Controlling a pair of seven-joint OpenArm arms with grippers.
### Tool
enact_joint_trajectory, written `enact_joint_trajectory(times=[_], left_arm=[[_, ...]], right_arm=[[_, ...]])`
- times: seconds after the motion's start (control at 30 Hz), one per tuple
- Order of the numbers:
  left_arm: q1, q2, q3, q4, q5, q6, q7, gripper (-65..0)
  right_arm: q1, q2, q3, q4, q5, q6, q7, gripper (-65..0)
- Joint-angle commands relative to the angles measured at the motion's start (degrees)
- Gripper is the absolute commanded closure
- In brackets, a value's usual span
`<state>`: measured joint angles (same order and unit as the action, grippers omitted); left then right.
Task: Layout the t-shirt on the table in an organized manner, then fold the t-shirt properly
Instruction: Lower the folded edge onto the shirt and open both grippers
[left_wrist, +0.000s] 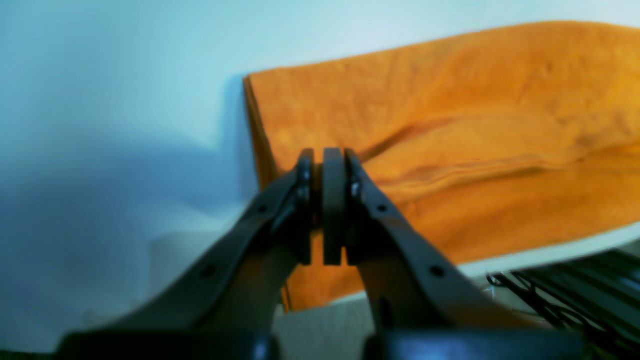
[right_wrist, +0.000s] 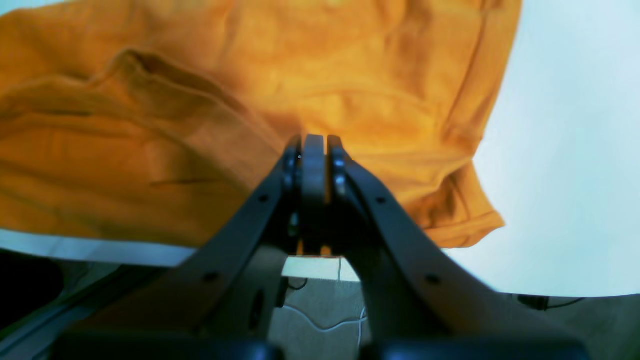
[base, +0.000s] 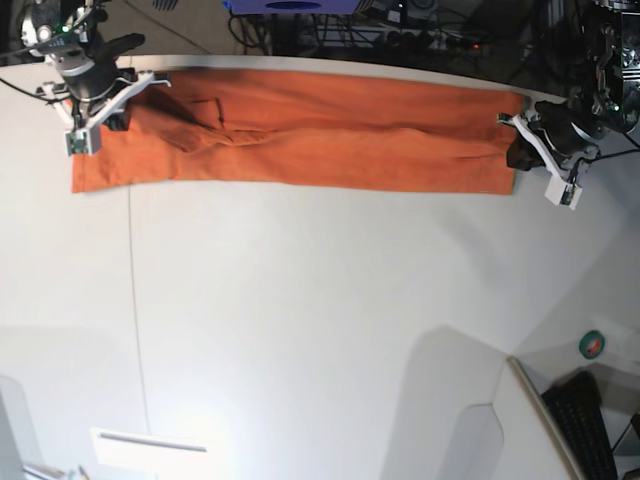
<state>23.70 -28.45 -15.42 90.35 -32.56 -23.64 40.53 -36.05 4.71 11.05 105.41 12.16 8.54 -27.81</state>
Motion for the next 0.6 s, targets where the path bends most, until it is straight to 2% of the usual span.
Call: enact_joint_trajectory(times=[0.0, 0.27, 0.33, 0.4, 0.43, 0.57], left_arm=[[-0.10, -1.05, -0.27, 1.57, -0.46, -0.14, -0.84, 0.0], [1.04, -1.40, -0.45, 1.92, -0.46, -0.14, -0.84, 0.0], [1.22, -1.40, -0.45, 2.01, -0.46, -0.14, -0.84, 0.0], [1.31, -1.40, -0.45, 2.09, -0.46, -0.14, -0.84, 0.0], [1.31, -1.40, -0.45, 2.18, -0.46, -0.14, -0.84, -4.6], [1.48, -1.40, -0.54, 2.45, -0.46, -0.14, -0.84, -27.8]], right_arm=[[-0.30, 0.34, 0.25, 0.84, 0.19, -0.05, 0.96, 0.0], [-0.39, 0.61, 0.25, 0.84, 0.19, -0.05, 0.60, -0.2], [-0.30, 0.70, 0.25, 0.84, 0.19, -0.05, -0.63, -17.0], [-0.12, 0.78, 0.34, 0.84, 0.19, -0.05, -1.24, -29.0], [-0.12, 0.78, 0.34, 0.84, 0.19, -0.05, -1.24, -30.8], [-0.21, 0.43, 4.03, 1.28, 0.19, 0.04, -1.24, -28.2]])
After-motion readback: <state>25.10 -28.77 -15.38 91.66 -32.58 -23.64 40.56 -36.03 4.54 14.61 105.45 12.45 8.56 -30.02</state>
